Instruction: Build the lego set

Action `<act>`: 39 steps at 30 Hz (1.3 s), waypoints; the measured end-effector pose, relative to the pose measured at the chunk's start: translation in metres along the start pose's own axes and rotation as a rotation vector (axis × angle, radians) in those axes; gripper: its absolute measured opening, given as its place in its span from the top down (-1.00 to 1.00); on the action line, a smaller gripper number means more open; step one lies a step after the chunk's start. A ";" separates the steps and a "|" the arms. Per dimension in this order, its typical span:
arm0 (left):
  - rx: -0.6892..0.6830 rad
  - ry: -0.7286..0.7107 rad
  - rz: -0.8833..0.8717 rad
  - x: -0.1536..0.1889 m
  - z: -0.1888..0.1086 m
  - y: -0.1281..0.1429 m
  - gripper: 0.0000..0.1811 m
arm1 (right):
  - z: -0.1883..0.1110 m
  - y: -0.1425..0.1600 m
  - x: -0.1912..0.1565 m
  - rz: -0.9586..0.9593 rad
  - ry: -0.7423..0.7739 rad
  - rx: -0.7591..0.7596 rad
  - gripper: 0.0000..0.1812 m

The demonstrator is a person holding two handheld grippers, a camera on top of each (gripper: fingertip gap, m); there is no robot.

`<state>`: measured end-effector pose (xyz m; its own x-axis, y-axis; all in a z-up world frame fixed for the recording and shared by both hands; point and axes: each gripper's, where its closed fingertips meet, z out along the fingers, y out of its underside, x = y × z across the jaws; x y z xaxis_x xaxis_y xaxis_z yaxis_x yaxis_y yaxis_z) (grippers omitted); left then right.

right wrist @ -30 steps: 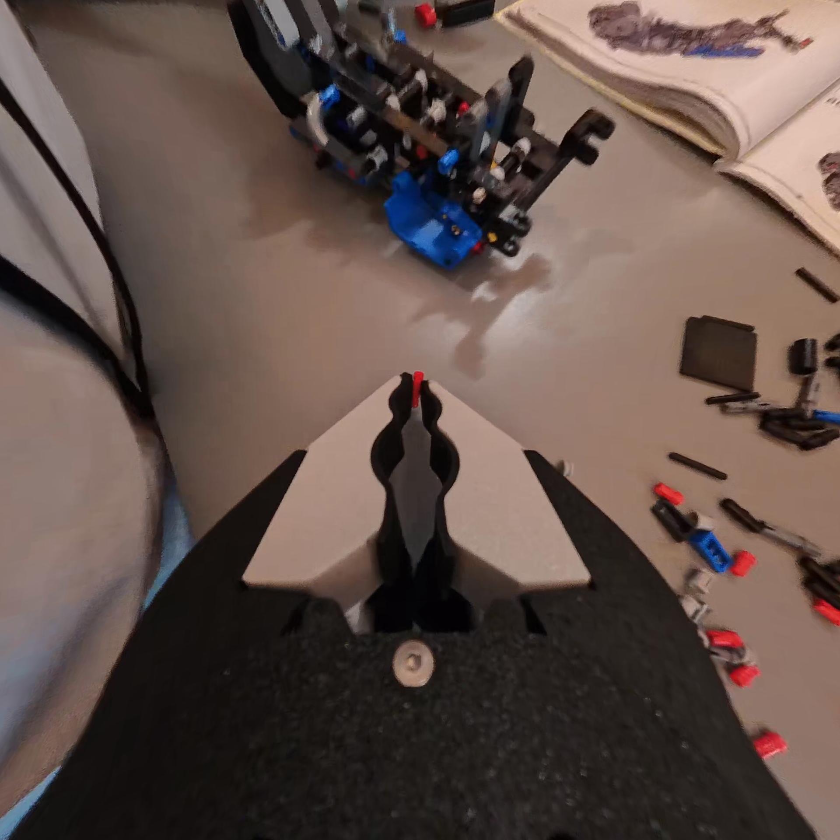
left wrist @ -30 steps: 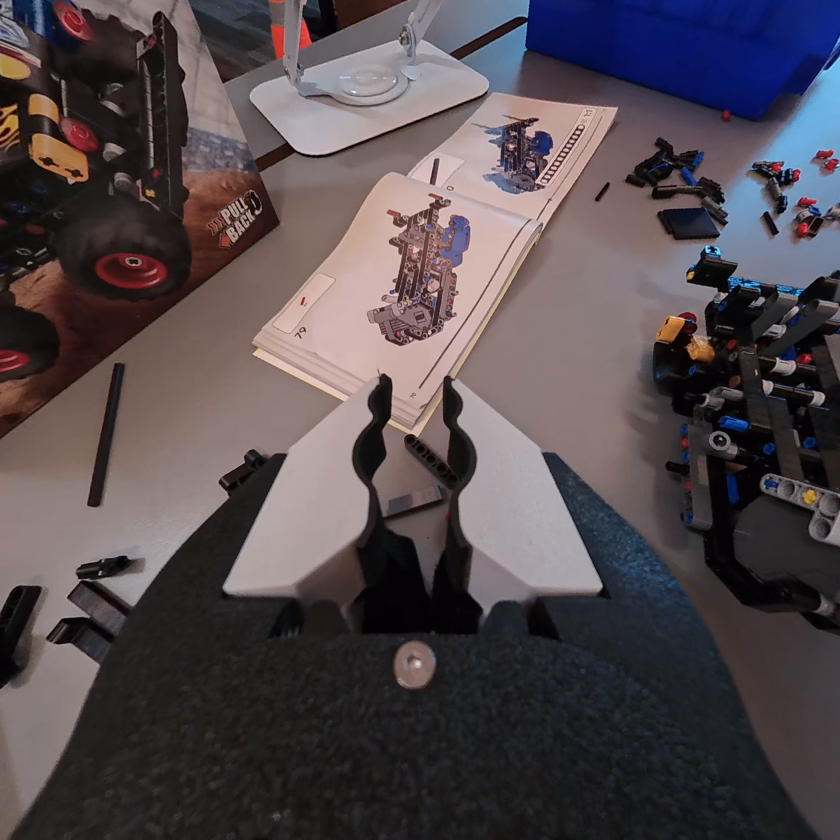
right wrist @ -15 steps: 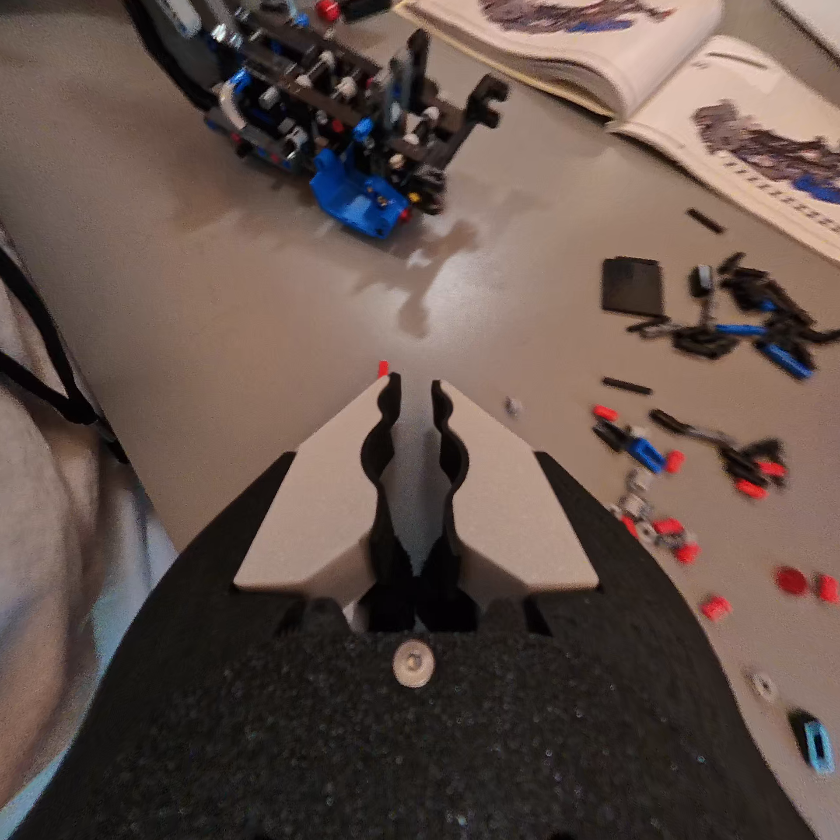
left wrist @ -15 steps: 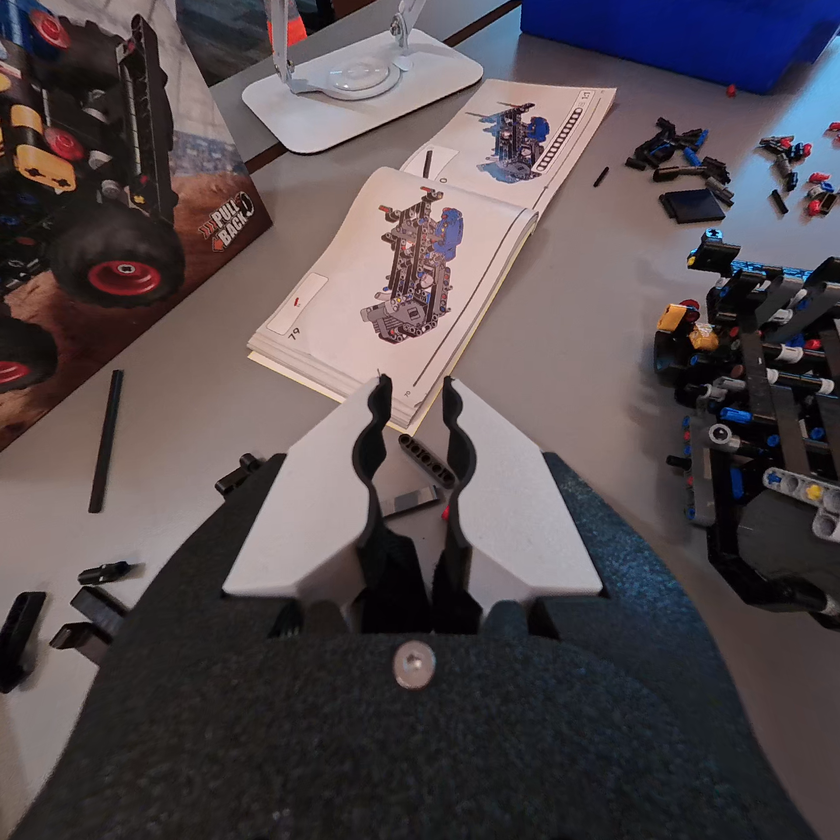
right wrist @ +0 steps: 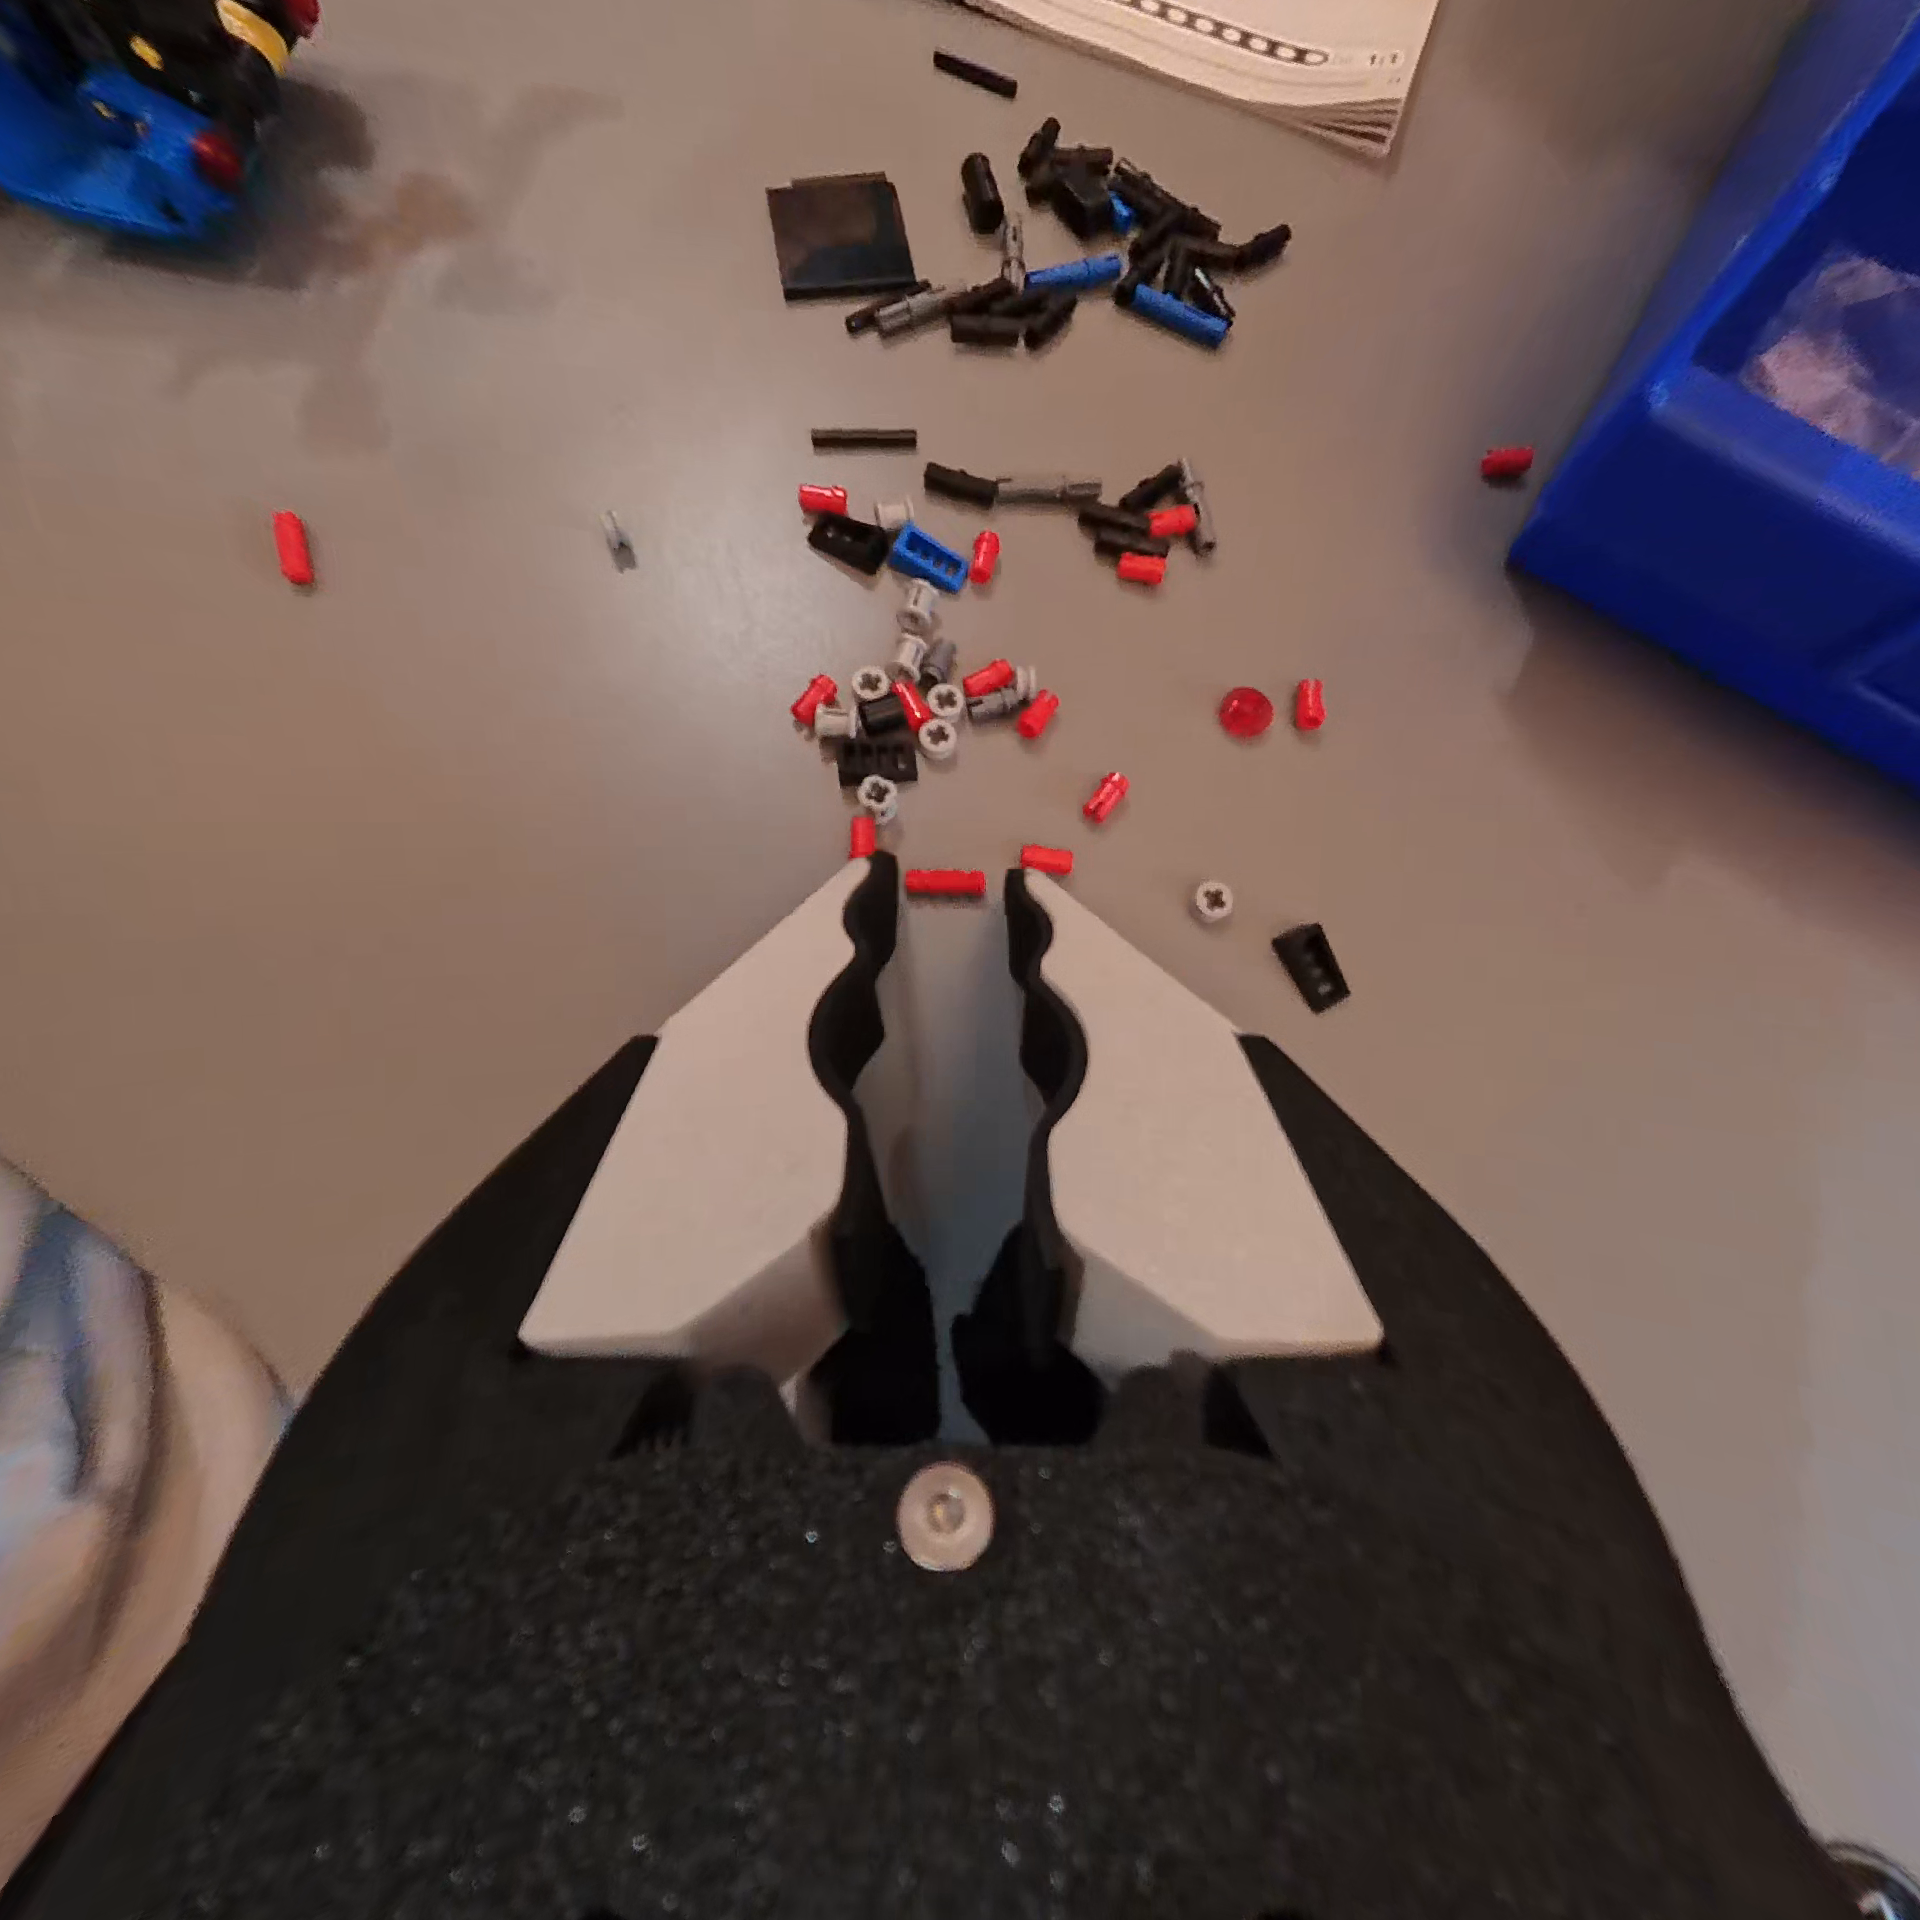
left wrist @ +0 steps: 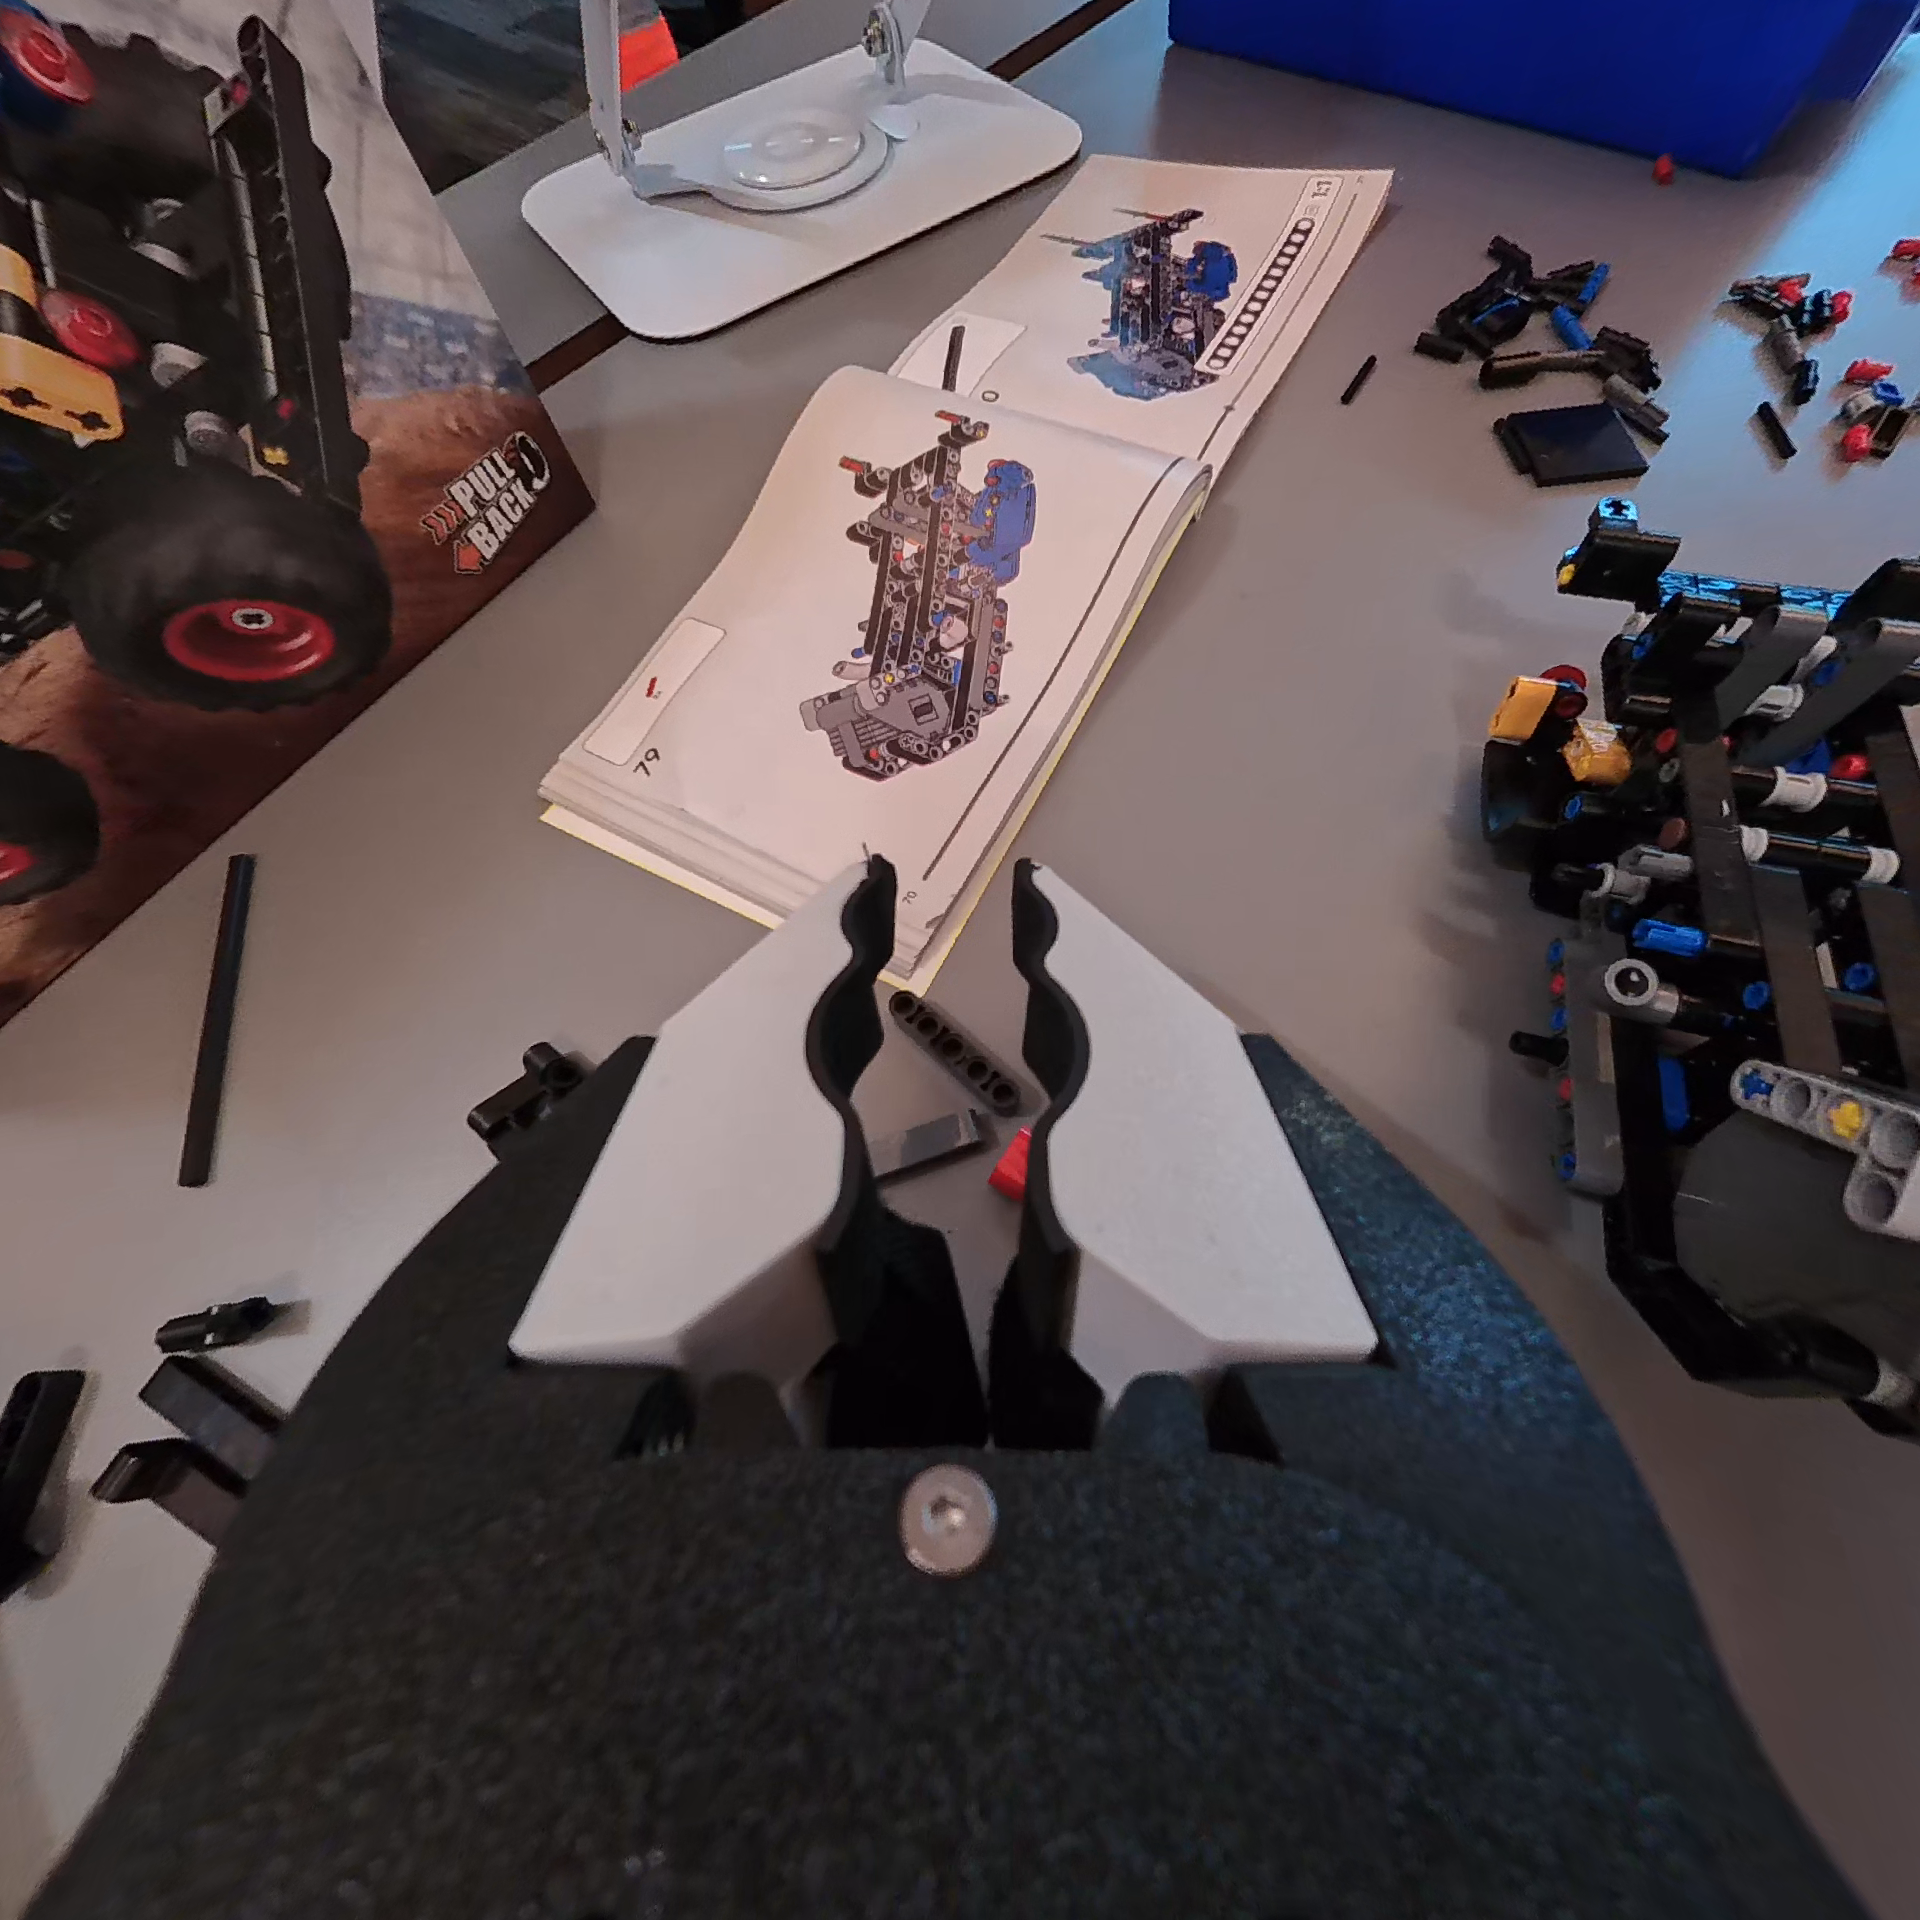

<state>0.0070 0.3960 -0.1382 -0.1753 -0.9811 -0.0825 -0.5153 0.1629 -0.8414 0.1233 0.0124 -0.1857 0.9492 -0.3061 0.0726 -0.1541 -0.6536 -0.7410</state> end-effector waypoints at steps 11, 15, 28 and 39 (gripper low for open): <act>-0.007 -0.003 0.013 0.001 0.001 0.001 0.78 | 0.006 0.001 -0.001 -0.021 -0.017 -0.014 0.84; -0.003 -0.004 0.015 0.001 0.000 -0.001 0.78 | 0.000 -0.007 -0.002 -0.032 0.000 0.003 0.84; -0.010 -0.012 0.019 -0.001 0.001 0.002 0.78 | 0.055 -0.080 -0.113 -0.212 -0.325 0.129 0.84; -0.010 0.030 -0.004 0.004 0.000 0.002 0.78 | 0.071 -0.069 -0.109 -0.222 -0.299 0.028 0.83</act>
<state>0.0057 0.3925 -0.1402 -0.1980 -0.9782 -0.0632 -0.5243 0.1602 -0.8364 0.0501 0.1403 -0.1901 0.9975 0.0598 0.0387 0.0686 -0.6606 -0.7476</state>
